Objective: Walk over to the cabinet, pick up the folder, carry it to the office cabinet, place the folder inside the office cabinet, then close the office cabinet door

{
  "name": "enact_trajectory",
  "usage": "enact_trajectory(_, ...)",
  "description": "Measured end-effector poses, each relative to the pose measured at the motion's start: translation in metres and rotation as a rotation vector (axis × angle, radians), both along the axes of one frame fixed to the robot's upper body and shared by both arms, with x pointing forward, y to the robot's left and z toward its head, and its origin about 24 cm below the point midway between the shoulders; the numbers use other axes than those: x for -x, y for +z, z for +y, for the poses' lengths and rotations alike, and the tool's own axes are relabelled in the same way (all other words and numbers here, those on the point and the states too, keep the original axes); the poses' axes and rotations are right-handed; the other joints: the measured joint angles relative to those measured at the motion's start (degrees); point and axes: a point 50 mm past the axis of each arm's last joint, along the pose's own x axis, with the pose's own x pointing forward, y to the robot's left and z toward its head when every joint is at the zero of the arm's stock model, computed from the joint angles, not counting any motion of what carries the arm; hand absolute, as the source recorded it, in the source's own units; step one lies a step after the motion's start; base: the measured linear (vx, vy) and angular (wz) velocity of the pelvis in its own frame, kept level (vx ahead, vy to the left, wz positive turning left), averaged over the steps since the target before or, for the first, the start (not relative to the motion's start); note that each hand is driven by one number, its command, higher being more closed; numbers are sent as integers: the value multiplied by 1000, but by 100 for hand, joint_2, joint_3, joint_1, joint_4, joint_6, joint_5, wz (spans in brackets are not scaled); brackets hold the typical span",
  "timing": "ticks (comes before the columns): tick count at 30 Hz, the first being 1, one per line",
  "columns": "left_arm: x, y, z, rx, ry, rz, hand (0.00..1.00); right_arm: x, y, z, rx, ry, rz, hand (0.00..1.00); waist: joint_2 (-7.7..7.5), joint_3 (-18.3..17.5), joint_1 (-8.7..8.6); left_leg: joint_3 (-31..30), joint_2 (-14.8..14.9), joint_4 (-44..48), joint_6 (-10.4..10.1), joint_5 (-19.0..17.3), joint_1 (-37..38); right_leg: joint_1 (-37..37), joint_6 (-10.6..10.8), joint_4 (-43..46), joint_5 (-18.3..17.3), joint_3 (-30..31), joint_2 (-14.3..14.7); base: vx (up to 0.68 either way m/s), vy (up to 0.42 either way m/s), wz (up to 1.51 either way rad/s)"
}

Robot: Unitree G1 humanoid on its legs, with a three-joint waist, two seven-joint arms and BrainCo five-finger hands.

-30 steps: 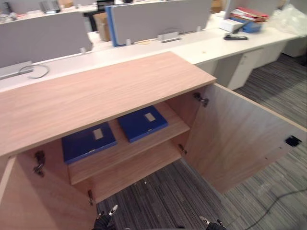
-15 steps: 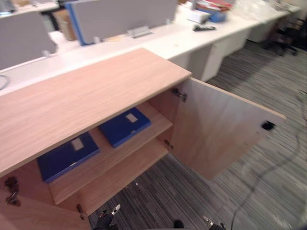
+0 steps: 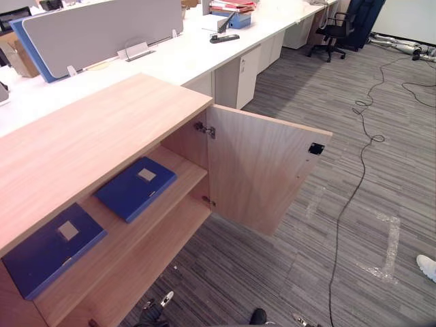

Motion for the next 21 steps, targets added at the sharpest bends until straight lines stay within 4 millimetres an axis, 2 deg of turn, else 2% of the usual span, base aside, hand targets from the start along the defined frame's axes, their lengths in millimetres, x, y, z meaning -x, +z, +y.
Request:
enact_trajectory(4, -3, 1, 1, -4, -10, -5, 0, 0, -1, 1, -10, 3, 6, 0, -20, 20, -18, -218, -14, 68, -55, -69, 0, 62, 1, -3, 10, -14, -25, 9, 19, 5)
enact_trajectory(13, -5, 1, 7, -12, -17, 3, 0, -13, -1, 5, -20, 18, -18, 0, -6, 181, -70, -151, -3, 152, -60, -128, 117, 64, 22, -6, -33, 232, 23, -11, -3, -14)
enact_trajectory(15, -6, 2, 11, -14, 18, -5, 0, -17, -1, 9, -31, 36, -21, 0, -94, 225, -39, -119, 122, 1086, -146, -299, -180, -12, 34, -4, -94, 512, 27, -35, -67, -58)
enact_trajectory(17, -6, 2, 14, -12, 45, -8, 0, -17, -1, 9, -29, 39, -25, 0, -96, 235, -22, -132, 290, 1995, -93, -373, -537, -76, 11, -2, -110, 673, 62, -28, -72, -61)
enact_trajectory(18, -5, 2, 16, -6, 76, -11, 0, -16, -1, 7, -25, 38, -25, 0, -61, 249, -6, -268, 445, 2812, -74, -361, -890, -74, -24, 3, -131, 843, 116, 43, -14, -68)
enact_trajectory(19, -5, 2, 16, 2, 110, -19, 0, -16, 0, 5, -19, 36, -26, 0, -39, 306, -3, -739, 502, 3525, 28, -437, -1266, -58, -74, 3, -129, 1022, 154, 50, 15, -66)
enact_trajectory(20, -5, 2, 15, 10, 125, -24, 0, -16, 0, 3, -13, 35, -24, 0, -4, 316, 4, -1001, 447, 3594, 22, -585, -1342, -39, -80, 2, -132, 1105, 176, 53, 78, -68)
enact_trajectory(21, -5, 2, 14, 17, 149, -32, 0, -14, 0, 2, -10, 29, -21, 0, 3, 338, 32, -1371, 299, 3451, 22, -936, -1431, 45, -83, 1, -133, 1290, 182, 27, 131, -54)
